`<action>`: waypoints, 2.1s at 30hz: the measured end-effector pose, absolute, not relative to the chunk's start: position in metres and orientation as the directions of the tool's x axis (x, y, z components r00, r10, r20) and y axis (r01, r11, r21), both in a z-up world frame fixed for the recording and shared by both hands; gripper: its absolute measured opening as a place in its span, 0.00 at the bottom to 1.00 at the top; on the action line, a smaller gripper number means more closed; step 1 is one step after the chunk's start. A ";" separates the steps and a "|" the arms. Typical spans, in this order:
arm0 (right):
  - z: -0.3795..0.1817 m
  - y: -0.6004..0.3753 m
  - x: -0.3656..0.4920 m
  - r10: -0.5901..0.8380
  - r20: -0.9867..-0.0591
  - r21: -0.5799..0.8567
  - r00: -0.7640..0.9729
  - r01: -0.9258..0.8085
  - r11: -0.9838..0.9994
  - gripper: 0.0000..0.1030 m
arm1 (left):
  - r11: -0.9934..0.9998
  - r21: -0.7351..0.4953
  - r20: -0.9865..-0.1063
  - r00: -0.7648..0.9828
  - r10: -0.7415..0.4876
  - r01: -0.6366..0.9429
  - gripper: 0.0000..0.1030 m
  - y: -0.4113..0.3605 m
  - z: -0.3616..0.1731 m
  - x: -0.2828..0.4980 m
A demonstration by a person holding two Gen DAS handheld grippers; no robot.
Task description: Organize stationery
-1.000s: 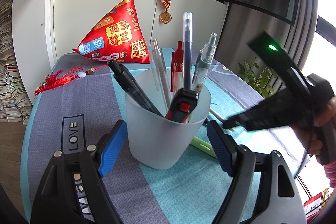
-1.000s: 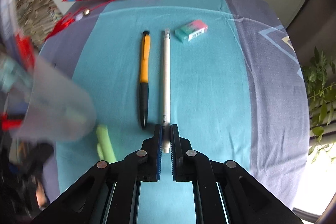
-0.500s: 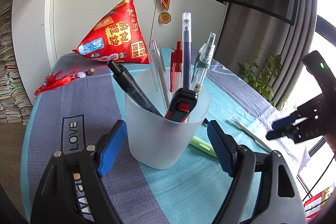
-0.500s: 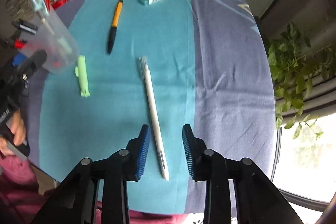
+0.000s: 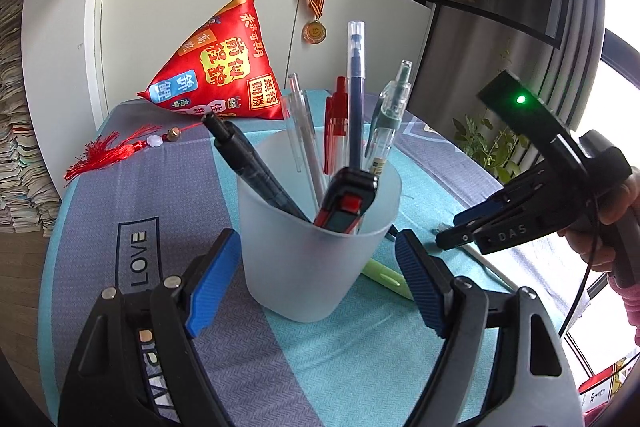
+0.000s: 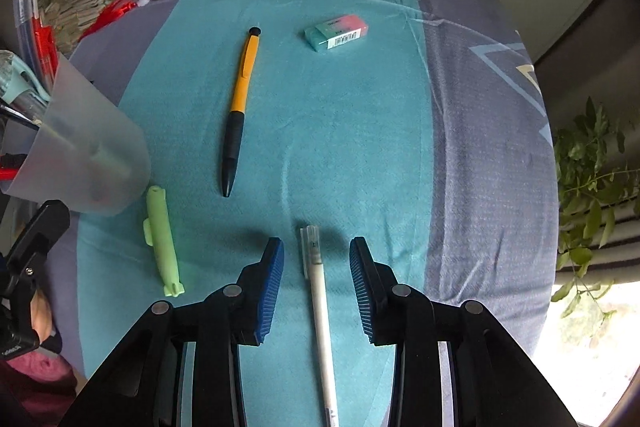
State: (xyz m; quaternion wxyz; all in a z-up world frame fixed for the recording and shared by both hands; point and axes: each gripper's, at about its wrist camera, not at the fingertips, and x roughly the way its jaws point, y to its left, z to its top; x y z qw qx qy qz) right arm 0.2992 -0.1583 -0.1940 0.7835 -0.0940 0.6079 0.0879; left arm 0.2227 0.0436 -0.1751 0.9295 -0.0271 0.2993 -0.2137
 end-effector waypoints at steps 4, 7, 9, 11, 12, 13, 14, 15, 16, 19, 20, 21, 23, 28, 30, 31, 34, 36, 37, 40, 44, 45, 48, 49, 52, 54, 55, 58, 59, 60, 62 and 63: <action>-0.195 -0.162 0.306 0.041 -0.972 -0.014 0.233 -0.231 0.973 0.15 | 0.907 -0.178 -0.545 0.729 -0.413 0.381 0.77 0.043 -0.176 0.222; -0.184 -0.165 0.305 0.030 -0.961 -0.024 0.274 -0.193 0.981 0.11 | 0.907 -0.178 -0.545 0.729 -0.414 0.381 0.77 0.043 -0.176 0.222; -0.169 -0.165 0.300 0.043 -0.948 -0.018 0.315 -0.188 0.982 0.10 | 0.907 -0.179 -0.546 0.729 -0.414 0.381 0.77 0.043 -0.176 0.222; -0.145 -0.164 0.290 0.073 -0.929 0.001 0.364 -0.192 0.981 0.10 | 0.907 -0.179 -0.546 0.729 -0.413 0.381 0.77 0.043 -0.176 0.222; -0.135 -0.163 0.283 0.081 -0.917 0.003 0.390 -0.196 0.981 0.10 | 0.907 -0.178 -0.546 0.729 -0.413 0.381 0.77 0.043 -0.176 0.222; -0.124 -0.160 0.276 0.087 -0.906 0.002 0.414 -0.201 0.980 0.10 | 0.907 -0.178 -0.545 0.729 -0.413 0.381 0.77 0.043 -0.176 0.222; -0.112 -0.158 0.268 0.099 -0.890 0.004 0.445 -0.208 0.978 0.10 | 0.907 -0.178 -0.546 0.729 -0.413 0.381 0.77 0.043 -0.176 0.222; -0.098 -0.153 0.260 0.114 -0.871 0.008 0.478 -0.218 0.976 0.10 | 0.907 -0.179 -0.546 0.729 -0.413 0.381 0.77 0.043 -0.176 0.222; -0.089 -0.150 0.255 0.127 -0.854 0.010 0.504 -0.229 0.973 0.09 | 0.907 -0.178 -0.545 0.729 -0.413 0.381 0.77 0.043 -0.176 0.222; -0.055 -0.131 0.234 0.171 -0.789 0.004 0.590 -0.274 0.962 0.06 | 0.907 -0.179 -0.546 0.729 -0.414 0.381 0.77 0.043 -0.176 0.222; -0.047 -0.119 0.230 0.182 -0.767 -0.010 0.615 -0.295 0.956 0.06 | 0.907 -0.179 -0.546 0.729 -0.414 0.381 0.77 0.043 -0.176 0.222; -0.040 -0.113 0.226 0.181 -0.753 -0.040 0.633 -0.318 0.947 0.06 | 0.907 -0.180 -0.546 0.728 -0.414 0.381 0.77 0.043 -0.176 0.222; -0.038 -0.100 0.224 0.149 -0.750 -0.104 0.645 -0.337 0.936 0.06 | 0.907 -0.182 -0.548 0.727 -0.415 0.380 0.77 0.043 -0.176 0.223; -0.114 -0.112 0.264 0.095 -0.909 -0.050 0.406 -0.333 0.942 0.16 | 0.907 -0.180 -0.548 0.727 -0.414 0.381 0.77 0.042 -0.177 0.222; -0.148 -0.120 0.277 0.056 -0.944 -0.049 0.324 -0.307 0.950 0.19 | 0.907 -0.180 -0.547 0.727 -0.414 0.381 0.77 0.043 -0.177 0.222; -0.164 -0.123 0.284 0.025 -0.953 -0.067 0.303 -0.291 0.954 0.19 | 0.907 -0.180 -0.547 0.727 -0.414 0.381 0.77 0.043 -0.177 0.222; -0.191 -0.132 0.300 -0.016 -0.961 -0.093 0.278 -0.267 0.959 0.19 | 0.907 -0.180 -0.548 0.727 -0.415 0.381 0.77 0.042 -0.177 0.222; -0.197 -0.137 0.309 0.020 -0.967 -0.048 0.254 -0.260 0.964 0.19 | 0.907 -0.180 -0.548 0.727 -0.414 0.382 0.77 0.043 -0.177 0.222; -0.200 -0.140 0.312 0.033 -0.968 -0.032 0.249 -0.251 0.968 0.19 | 0.907 -0.179 -0.548 0.727 -0.414 0.382 0.78 0.042 -0.177 0.222; -0.203 -0.147 0.318 0.062 -0.964 -0.001 0.257 -0.237 0.971 0.17 | 0.907 -0.177 -0.548 0.727 -0.414 0.383 0.78 0.042 -0.177 0.221; -0.199 -0.144 0.312 0.053 -0.958 -0.018 0.281 -0.243 0.970 0.10 | 0.907 -0.178 -0.549 0.726 -0.414 0.382 0.78 0.042 -0.177 0.222; -0.195 -0.144 0.309 0.070 -0.953 -0.004 0.294 -0.246 0.969 0.10 | 0.907 -0.178 -0.549 0.726 -0.414 0.382 0.78 0.042 -0.177 0.222; -0.171 -0.145 0.293 0.102 -0.931 0.015 0.351 -0.242 0.970 0.10 | 0.907 -0.178 -0.549 0.726 -0.414 0.382 0.78 0.042 -0.177 0.222; -0.160 -0.146 0.288 0.114 -0.920 0.021 0.374 -0.242 0.970 0.09 | 0.907 -0.177 -0.549 0.726 -0.414 0.382 0.78 0.042 -0.177 0.222; -0.120 -0.145 0.269 0.153 -0.875 0.037 0.460 -0.250 0.968 0.08 | 0.907 -0.178 -0.549 0.726 -0.414 0.382 0.78 0.042 -0.177 0.222; -0.095 -0.140 0.256 0.181 -0.841 0.047 0.510 -0.264 0.963 0.08 | 0.907 -0.178 -0.549 0.726 -0.414 0.382 0.78 0.042 -0.177 0.222; -0.087 -0.134 0.252 0.191 -0.823 0.045 0.535 -0.274 0.961 0.08 | 0.907 -0.178 -0.549 0.726 -0.414 0.382 0.78 0.042 -0.177 0.222; -0.055 -0.117 0.239 0.222 -0.761 0.028 0.610 -0.310 0.950 0.08 | 0.907 -0.178 -0.549 0.726 -0.414 0.382 0.78 0.042 -0.177 0.222; -0.045 -0.109 0.234 0.235 -0.740 0.027 0.630 -0.322 0.947 0.08 | 0.907 -0.178 -0.550 0.726 -0.414 0.382 0.78 0.042 -0.177 0.222; -0.034 -0.103 0.236 0.248 -0.722 0.027 0.646 -0.332 0.943 0.08 | 0.907 -0.179 -0.550 0.725 -0.414 0.382 0.78 0.042 -0.177 0.222; -0.017 -0.094 0.231 0.277 -0.687 0.031 0.672 -0.354 0.935 0.08 | 0.907 -0.179 -0.550 0.725 -0.414 0.382 0.78 0.042 -0.177 0.222; -0.008 -0.090 0.229 0.290 -0.667 0.033 0.686 -0.362 0.932 0.08 | 0.907 -0.179 -0.550 0.725 -0.414 0.382 0.78 0.042 -0.177 0.222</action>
